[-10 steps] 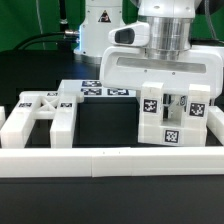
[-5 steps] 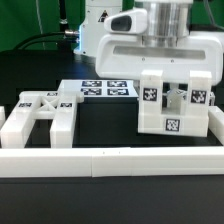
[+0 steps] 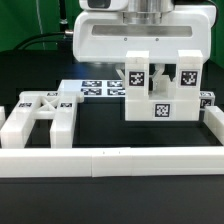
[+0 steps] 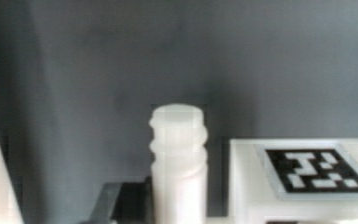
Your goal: Assemble chair
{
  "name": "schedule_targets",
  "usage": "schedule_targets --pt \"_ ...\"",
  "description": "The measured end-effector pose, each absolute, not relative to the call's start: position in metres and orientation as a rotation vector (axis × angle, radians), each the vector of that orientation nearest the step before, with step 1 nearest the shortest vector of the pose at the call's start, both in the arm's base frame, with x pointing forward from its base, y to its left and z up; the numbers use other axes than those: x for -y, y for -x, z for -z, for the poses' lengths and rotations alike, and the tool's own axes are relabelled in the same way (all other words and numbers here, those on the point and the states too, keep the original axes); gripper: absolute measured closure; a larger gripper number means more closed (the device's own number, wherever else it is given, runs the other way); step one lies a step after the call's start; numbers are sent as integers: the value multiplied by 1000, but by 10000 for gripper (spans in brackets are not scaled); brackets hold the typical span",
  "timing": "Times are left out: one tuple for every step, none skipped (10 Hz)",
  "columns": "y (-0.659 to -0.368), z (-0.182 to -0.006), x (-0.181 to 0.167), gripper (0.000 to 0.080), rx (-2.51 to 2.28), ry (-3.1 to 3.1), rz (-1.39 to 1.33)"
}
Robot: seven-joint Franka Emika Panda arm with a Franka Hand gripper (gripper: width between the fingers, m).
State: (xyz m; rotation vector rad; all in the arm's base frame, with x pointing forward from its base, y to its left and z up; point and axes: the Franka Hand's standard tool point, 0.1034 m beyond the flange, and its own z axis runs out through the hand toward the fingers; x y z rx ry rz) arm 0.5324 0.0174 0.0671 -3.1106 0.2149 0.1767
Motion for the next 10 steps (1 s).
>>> schedule_targets --pt "-532 -68 -17 557 -216 3094 -303" --pt "-531 -69 -16 557 -189 3082 -397" --pt "-528 -74 -19 557 -160 3047 -550" --pt "-533 -78 -22 557 -149 3015 -686" --pt "-539 -78 -22 557 -150 3000 -741" --pt "-531 -78 -21 557 -153 2966 -858" --pt "-526 -77 -19 557 -156 2920 -999" --pt "-524 -76 -17 556 -155 2865 -1143" --pt "-525 -74 -15 556 -150 2832 -1223" --pt "-518 -77 -13 556 -153 2767 -1354"
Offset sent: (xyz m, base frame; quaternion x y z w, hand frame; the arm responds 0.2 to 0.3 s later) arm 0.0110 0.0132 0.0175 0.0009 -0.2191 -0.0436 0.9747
